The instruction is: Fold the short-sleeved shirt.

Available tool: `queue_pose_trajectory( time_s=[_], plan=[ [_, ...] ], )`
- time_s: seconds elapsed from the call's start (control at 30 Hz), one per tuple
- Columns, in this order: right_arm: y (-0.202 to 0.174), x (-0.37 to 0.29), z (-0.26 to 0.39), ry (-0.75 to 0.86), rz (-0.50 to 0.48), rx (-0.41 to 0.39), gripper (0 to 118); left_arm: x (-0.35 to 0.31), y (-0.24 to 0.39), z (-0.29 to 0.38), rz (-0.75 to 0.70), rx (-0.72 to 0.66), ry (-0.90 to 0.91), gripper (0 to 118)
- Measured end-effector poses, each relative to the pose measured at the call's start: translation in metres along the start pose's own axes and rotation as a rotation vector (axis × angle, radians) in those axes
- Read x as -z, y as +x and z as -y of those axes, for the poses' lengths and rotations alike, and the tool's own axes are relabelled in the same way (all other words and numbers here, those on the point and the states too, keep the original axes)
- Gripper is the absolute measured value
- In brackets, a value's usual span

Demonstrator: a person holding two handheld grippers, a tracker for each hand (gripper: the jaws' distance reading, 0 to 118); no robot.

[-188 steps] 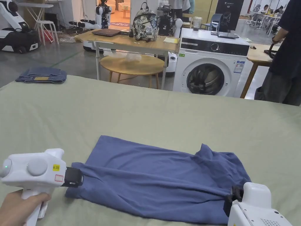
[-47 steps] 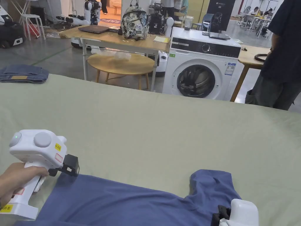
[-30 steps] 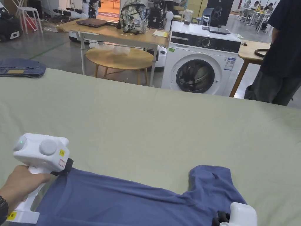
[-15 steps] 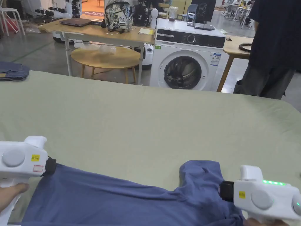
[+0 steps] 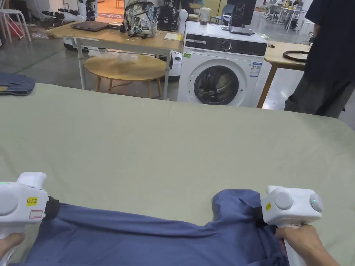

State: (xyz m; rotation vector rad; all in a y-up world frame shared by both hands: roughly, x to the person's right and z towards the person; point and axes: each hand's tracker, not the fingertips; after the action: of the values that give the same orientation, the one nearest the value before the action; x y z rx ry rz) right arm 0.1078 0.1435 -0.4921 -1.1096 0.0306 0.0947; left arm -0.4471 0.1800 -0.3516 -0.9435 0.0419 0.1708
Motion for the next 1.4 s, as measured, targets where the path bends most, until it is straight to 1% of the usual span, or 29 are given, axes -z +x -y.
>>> queue_pose_trajectory(
  time_s=[0.03, 0.07, 0.13, 0.23, 0.27, 0.37, 0.4, 0.47, 0.53, 0.6, 0.73, 0.9, 1.13, 1.3, 1.4],
  plan=[
    [0.0, -0.002, 0.0, 0.015, 0.006, -0.007, 0, 0.0, 0.0, 0.0, 0.001, -0.001, 0.001, 0],
    [0.001, -0.003, 0.003, 0.018, -0.019, -0.011, 0, 0.0, 0.0, 0.001, 0.003, -0.003, 0.0, 0],
    [0.005, -0.007, 0.008, 0.028, -0.03, 0.001, 0, -0.003, 0.001, 0.003, 0.002, -0.001, 0.001, 0],
    [0.01, -0.032, 0.019, 0.104, -0.054, 0.06, 0, -0.012, -0.001, 0.007, 0.014, -0.004, 0.016, 0],
    [0.008, -0.044, 0.024, 0.127, -0.062, 0.065, 0, -0.015, -0.001, 0.008, 0.017, -0.006, 0.021, 0],
    [0.009, -0.078, 0.041, 0.171, -0.065, 0.063, 0, -0.031, -0.003, 0.014, 0.029, -0.011, 0.05, 0],
    [0.015, -0.083, 0.043, 0.197, -0.068, 0.064, 0, -0.038, -0.004, 0.017, 0.033, -0.015, 0.061, 0],
    [0.016, -0.106, 0.056, 0.255, -0.044, 0.039, 0, -0.05, -0.006, 0.021, 0.045, -0.02, 0.081, 0],
    [0.021, -0.119, 0.065, 0.27, -0.044, 0.031, 0, -0.063, -0.007, 0.027, 0.044, -0.02, 0.1, 0],
    [0.025, -0.136, 0.076, 0.287, -0.047, 0.041, 0, -0.075, -0.009, 0.033, 0.053, -0.024, 0.12, 0],
    [0.024, -0.164, 0.101, 0.313, -0.04, 0.021, 0, -0.1, -0.015, 0.053, 0.07, -0.028, 0.147, 0],
    [0.032, -0.168, 0.131, 0.31, -0.025, -0.002, 0, -0.118, -0.024, 0.083, 0.094, -0.035, 0.145, 0],
    [0.023, -0.186, 0.191, 0.276, 0.016, -0.019, 0, -0.129, -0.031, 0.13, 0.107, -0.035, 0.102, 0],
    [0.022, -0.178, 0.223, 0.213, 0.054, -0.051, 0, -0.132, -0.034, 0.153, 0.104, -0.033, 0.066, 0],
    [0.02, -0.169, 0.24, 0.144, 0.074, -0.071, 0, -0.127, -0.033, 0.163, 0.091, -0.017, 0.022, 0]
  ],
)
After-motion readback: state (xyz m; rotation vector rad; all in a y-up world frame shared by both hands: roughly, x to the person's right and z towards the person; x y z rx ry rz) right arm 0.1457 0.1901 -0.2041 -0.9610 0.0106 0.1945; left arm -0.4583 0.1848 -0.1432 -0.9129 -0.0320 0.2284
